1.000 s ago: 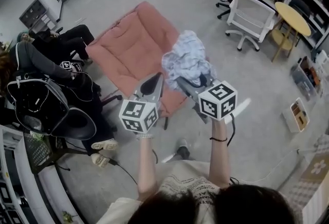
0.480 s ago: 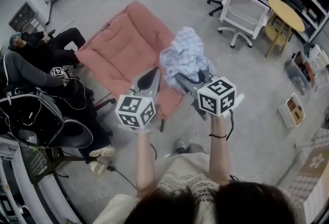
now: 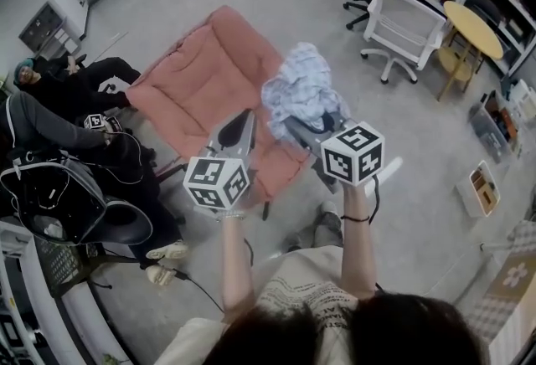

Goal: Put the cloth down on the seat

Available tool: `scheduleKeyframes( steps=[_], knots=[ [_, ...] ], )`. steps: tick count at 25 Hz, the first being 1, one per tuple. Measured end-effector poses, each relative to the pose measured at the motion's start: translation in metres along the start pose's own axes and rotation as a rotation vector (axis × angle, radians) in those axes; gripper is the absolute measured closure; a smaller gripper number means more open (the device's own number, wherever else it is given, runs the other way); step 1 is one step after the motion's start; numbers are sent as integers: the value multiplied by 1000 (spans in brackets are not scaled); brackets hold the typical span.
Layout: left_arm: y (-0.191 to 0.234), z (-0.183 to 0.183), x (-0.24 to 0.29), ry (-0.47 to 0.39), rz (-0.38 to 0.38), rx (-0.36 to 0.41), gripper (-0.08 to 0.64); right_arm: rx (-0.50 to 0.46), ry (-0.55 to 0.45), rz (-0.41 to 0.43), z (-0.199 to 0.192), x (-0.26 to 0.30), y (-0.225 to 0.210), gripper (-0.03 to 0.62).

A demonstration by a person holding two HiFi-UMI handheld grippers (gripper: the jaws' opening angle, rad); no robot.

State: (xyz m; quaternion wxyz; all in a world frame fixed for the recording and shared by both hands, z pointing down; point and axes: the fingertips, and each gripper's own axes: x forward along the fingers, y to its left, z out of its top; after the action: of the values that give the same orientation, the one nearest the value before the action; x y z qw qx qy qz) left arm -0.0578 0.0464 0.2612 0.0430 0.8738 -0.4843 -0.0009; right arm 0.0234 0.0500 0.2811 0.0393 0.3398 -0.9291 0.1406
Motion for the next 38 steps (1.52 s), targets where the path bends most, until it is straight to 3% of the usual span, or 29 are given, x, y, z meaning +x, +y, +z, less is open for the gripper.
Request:
scheduleKeyframes(
  steps=[20, 31, 38],
  knots=[
    [52, 14, 106, -32, 226, -42, 555, -61, 96, 214, 53, 85, -109, 476],
    [56, 12, 112, -57, 385, -51, 555, -117, 155, 384, 53, 99, -113, 476],
    [49, -4, 103, -36, 460, -56, 555, -110, 170, 447, 43, 102, -114, 476]
  ],
)
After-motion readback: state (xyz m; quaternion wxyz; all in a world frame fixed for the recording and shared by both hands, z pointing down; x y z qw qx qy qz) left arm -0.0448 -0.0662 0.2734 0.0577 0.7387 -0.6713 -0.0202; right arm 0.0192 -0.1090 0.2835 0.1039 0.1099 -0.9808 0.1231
